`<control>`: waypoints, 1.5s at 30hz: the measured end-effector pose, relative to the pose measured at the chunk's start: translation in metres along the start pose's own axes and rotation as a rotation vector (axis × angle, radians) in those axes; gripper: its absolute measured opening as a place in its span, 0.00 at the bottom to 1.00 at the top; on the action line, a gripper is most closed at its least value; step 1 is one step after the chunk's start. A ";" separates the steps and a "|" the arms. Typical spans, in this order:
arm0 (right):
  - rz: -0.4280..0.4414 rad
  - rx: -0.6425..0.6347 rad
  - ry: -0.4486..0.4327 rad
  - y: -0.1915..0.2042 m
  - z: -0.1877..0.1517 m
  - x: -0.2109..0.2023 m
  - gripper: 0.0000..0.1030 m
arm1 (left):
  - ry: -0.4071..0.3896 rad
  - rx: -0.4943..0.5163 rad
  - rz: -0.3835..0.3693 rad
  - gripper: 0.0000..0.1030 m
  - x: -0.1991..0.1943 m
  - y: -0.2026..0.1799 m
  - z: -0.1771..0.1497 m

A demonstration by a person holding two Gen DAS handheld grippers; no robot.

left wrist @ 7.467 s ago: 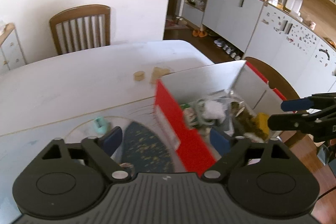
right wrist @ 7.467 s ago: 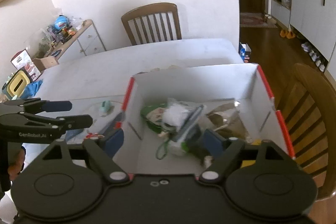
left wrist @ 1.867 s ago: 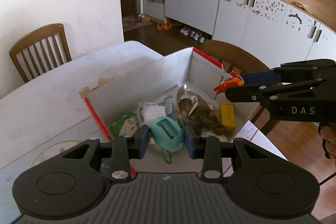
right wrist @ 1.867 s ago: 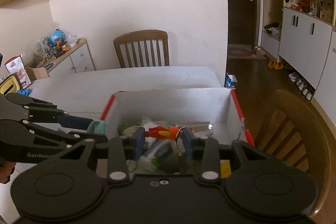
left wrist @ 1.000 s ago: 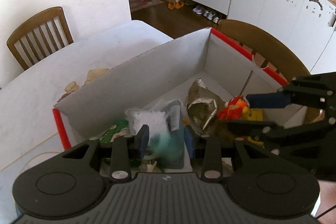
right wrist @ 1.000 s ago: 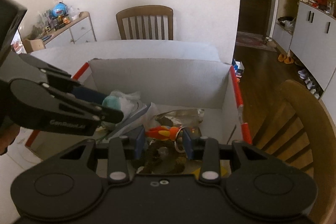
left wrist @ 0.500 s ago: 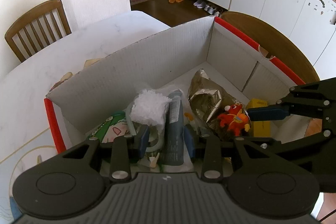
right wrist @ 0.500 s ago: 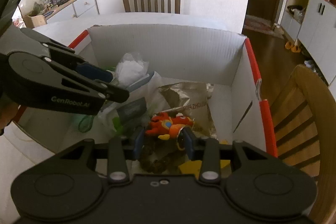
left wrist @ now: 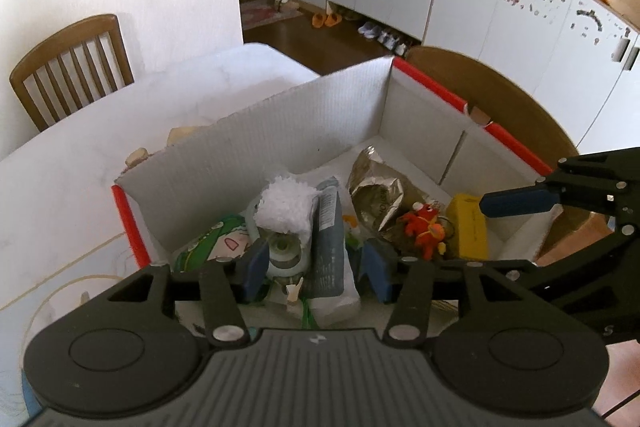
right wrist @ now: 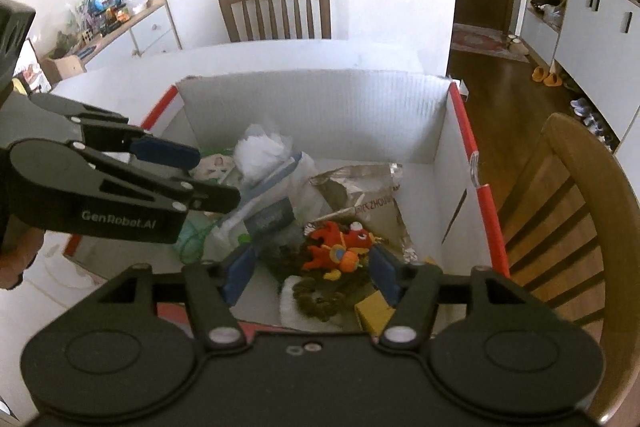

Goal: Organize objects
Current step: 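Lower the teal case and plush keychain into the shoebox and open both grippers, then withdraw both grippers up and away from the shoebox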

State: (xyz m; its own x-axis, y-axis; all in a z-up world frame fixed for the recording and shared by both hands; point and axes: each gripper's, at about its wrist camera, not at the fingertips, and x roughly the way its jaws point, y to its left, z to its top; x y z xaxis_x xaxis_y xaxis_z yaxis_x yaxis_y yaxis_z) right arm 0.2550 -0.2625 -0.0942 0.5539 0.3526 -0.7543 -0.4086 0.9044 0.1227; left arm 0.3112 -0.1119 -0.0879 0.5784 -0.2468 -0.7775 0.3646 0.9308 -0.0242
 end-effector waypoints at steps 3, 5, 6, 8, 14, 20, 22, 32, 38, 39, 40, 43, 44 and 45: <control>-0.005 0.009 -0.019 0.007 0.002 -0.008 0.62 | -0.022 0.005 -0.010 0.50 -0.013 0.002 -0.003; -0.008 0.014 -0.034 0.014 0.003 -0.014 0.65 | -0.036 0.004 -0.015 0.51 -0.021 0.003 -0.005; -0.009 0.018 -0.042 0.016 0.003 -0.016 0.66 | -0.043 0.002 -0.019 0.53 -0.025 0.004 -0.006; -0.011 0.024 -0.055 0.023 0.003 -0.021 0.67 | -0.065 -0.002 -0.026 0.64 -0.035 0.008 -0.009; -0.020 0.059 -0.098 0.040 0.001 -0.035 0.71 | -0.100 -0.006 -0.048 0.65 -0.058 0.018 -0.018; -0.028 0.088 -0.140 0.057 -0.004 -0.048 0.77 | -0.156 -0.013 -0.069 0.73 -0.082 0.027 -0.031; -0.031 0.099 -0.160 0.063 -0.006 -0.053 0.80 | -0.166 -0.022 -0.080 0.75 -0.088 0.032 -0.034; -0.065 0.166 -0.246 0.084 -0.016 -0.073 0.92 | -0.226 0.007 -0.098 1.00 -0.115 0.043 -0.049; -0.096 0.204 -0.290 0.097 -0.025 -0.083 0.98 | -0.266 0.024 -0.102 1.00 -0.127 0.045 -0.060; -0.096 0.208 -0.305 0.099 -0.027 -0.085 0.99 | -0.269 0.024 -0.104 1.00 -0.129 0.045 -0.062; -0.100 0.211 -0.313 0.101 -0.029 -0.086 0.99 | -0.271 0.026 -0.105 1.00 -0.131 0.046 -0.063; -0.103 0.221 -0.326 0.107 -0.035 -0.089 0.99 | -0.279 0.033 -0.099 1.00 -0.136 0.048 -0.068; -0.106 0.225 -0.332 0.109 -0.036 -0.090 0.99 | -0.288 0.039 -0.094 1.00 -0.138 0.048 -0.070; -0.106 0.227 -0.336 0.111 -0.038 -0.091 0.99 | -0.295 0.045 -0.090 1.00 -0.140 0.048 -0.071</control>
State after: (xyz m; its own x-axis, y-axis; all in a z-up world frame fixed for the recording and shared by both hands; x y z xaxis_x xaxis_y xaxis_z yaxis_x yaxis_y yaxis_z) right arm 0.1319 -0.2031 -0.0363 0.8054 0.2794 -0.5228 -0.1868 0.9566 0.2234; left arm 0.1959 -0.0132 -0.0253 0.7265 -0.4014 -0.5577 0.4522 0.8904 -0.0518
